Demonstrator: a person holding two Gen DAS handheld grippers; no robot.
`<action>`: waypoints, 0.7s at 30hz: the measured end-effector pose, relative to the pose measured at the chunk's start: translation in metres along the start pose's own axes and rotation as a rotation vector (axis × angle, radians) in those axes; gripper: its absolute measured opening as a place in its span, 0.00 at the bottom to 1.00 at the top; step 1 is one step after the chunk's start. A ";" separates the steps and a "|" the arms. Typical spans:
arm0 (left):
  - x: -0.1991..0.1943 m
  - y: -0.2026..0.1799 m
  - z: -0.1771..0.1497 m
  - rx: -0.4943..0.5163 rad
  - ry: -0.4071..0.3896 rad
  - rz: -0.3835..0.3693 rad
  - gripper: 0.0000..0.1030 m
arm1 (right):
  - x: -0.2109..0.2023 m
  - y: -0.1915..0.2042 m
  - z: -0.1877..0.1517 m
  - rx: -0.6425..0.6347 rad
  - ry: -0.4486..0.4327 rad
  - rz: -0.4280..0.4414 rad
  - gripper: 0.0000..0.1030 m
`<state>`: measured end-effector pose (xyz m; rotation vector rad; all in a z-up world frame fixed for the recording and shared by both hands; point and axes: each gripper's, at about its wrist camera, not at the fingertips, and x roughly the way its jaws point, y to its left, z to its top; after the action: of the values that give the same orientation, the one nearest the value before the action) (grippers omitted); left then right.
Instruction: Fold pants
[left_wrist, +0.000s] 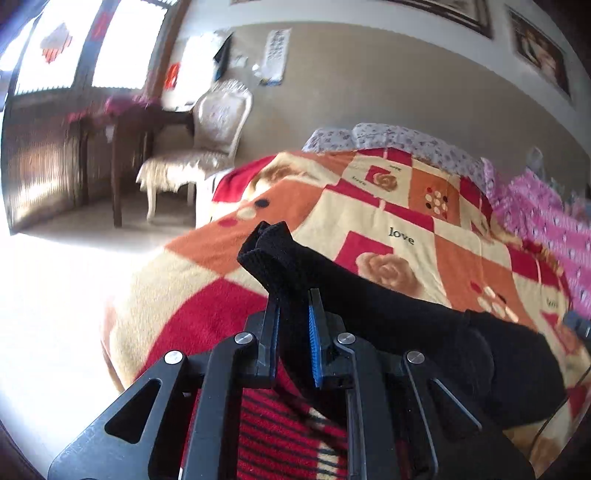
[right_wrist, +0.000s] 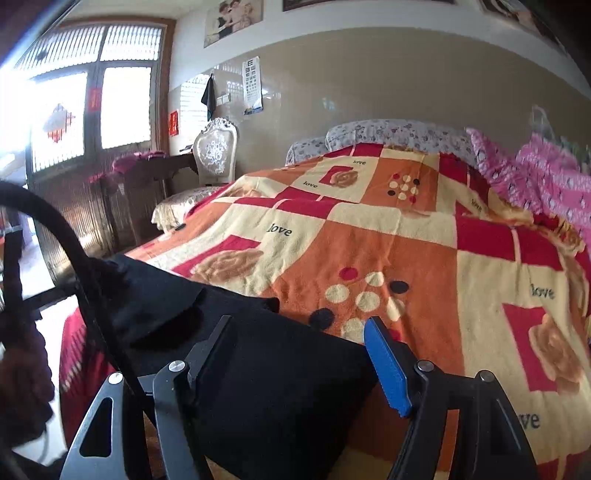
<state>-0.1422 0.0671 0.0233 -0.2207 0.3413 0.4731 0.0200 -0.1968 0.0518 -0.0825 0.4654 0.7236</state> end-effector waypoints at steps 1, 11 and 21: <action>-0.009 -0.015 0.000 0.086 -0.044 -0.010 0.12 | -0.001 -0.008 0.007 0.082 0.007 0.074 0.67; -0.070 -0.114 -0.027 0.606 -0.261 -0.183 0.12 | 0.044 -0.015 0.062 0.576 0.208 0.855 0.67; -0.055 -0.111 -0.030 0.669 -0.169 -0.199 0.12 | 0.102 0.035 0.095 0.306 0.407 0.728 0.54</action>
<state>-0.1431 -0.0604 0.0309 0.4307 0.2914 0.1603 0.1000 -0.0856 0.0955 0.2460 1.0158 1.3479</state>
